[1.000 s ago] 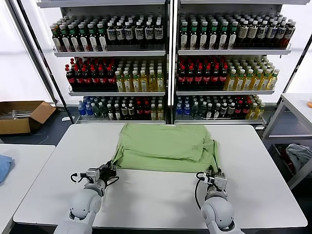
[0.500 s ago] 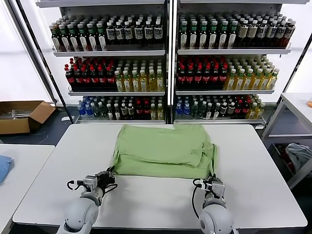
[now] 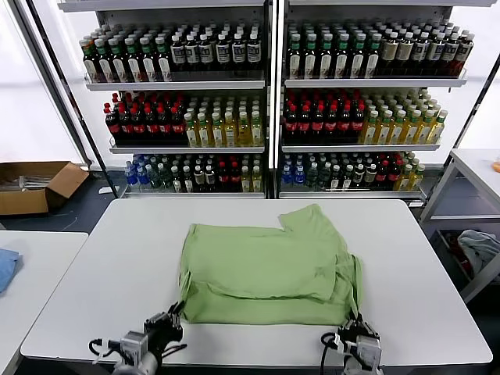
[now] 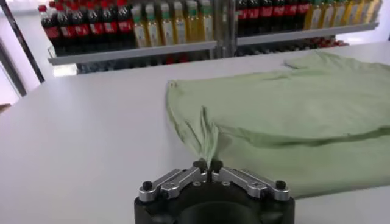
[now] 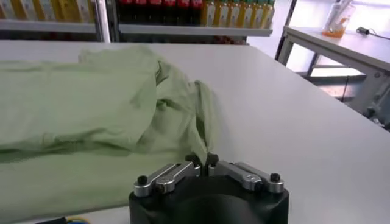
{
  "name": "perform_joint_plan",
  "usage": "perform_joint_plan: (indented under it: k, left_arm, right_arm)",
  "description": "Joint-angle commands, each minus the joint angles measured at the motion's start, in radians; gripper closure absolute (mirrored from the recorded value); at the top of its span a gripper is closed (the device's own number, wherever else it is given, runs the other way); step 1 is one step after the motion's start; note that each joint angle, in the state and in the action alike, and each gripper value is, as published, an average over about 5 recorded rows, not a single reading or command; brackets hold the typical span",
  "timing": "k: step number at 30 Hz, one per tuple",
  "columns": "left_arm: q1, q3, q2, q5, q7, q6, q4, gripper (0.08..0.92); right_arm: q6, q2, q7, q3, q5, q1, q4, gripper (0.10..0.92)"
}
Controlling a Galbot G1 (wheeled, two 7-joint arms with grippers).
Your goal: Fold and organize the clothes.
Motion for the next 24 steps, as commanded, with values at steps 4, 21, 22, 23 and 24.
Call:
perform_joint_plan:
  k: [4,21,22,23,24]
  left_arm:
    - [0.246,0.010,-0.005,0.031,-0.037,-0.039,-0.121,0.906]
    - [0.038,-0.058,-0.080,0.137,-0.025,-0.182,0.059,0.486]
    - [0.026,-0.065,-0.077,0.137,-0.023,-0.183,0.073,0.451]
    - [0.019,-0.071,-0.075,0.137,-0.021,-0.184,0.084,0.425]
    - [0.013,-0.075,-0.073,0.138,-0.019,-0.185,0.093,0.399]
  right_arm:
    - [0.024,-0.011,0.002,0.004,-0.039,-0.133,0.061,0.820]
    - [-0.006,-0.034,-0.022,0.041,-0.047,-0.075,0.185,0.312]
    - [-0.015,-0.036,-0.024,0.045,-0.045,-0.062,0.189,0.286]
    - [-0.023,-0.037,-0.024,0.049,-0.044,-0.050,0.191,0.263]
    - [-0.030,-0.039,-0.025,0.052,-0.042,-0.038,0.193,0.239]
